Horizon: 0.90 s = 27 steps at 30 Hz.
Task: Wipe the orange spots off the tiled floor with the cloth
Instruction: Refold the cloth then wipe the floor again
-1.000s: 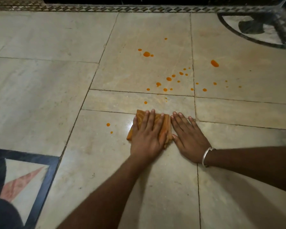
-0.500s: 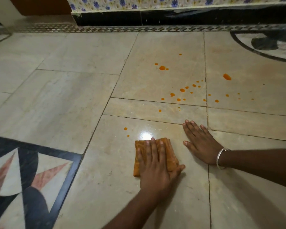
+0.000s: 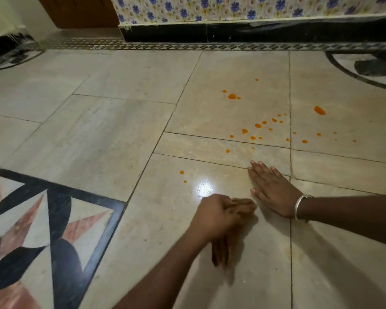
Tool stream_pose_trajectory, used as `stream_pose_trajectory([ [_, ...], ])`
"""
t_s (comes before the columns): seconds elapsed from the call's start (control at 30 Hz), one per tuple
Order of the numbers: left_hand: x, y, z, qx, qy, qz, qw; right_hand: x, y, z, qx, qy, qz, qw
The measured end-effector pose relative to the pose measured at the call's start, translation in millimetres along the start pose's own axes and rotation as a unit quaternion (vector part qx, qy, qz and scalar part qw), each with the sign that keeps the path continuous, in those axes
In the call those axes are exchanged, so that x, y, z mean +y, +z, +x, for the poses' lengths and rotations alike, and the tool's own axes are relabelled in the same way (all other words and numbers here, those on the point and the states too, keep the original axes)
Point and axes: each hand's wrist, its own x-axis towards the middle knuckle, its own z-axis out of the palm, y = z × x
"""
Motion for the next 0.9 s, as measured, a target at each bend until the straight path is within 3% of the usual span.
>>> stream_pose_trajectory([
  [0.1,-14,-37,10,0.038,-0.049,-0.232,0.971,-2,-1,11,0.016,0.003,0.003,1.000],
  [0.2,-50,-66,33,0.081,-0.107,-0.314,0.940,-12,-2,25,0.021,-0.009,-0.001,1.000],
  [0.27,-77,-78,44,0.145,-0.134,-0.237,0.951,-22,-2,31,0.023,-0.026,-0.001,0.999],
  [0.37,-101,-76,40,0.291,-0.131,0.056,0.946,-37,3,38,0.023,-0.064,-0.010,0.998],
  [0.4,-103,-67,39,0.286,-0.102,0.115,0.946,-42,6,41,0.021,-0.073,-0.012,0.997],
  [0.5,-104,-24,41,0.162,-0.019,0.256,0.953,-52,19,48,0.012,-0.089,-0.012,0.996],
  [0.63,-113,-1,58,0.155,-0.011,0.284,0.946,-54,35,50,0.045,-0.085,-0.030,0.995],
  [0.9,-147,-71,98,0.167,-0.052,0.255,0.951,-55,43,48,0.081,-0.089,-0.041,0.992],
])
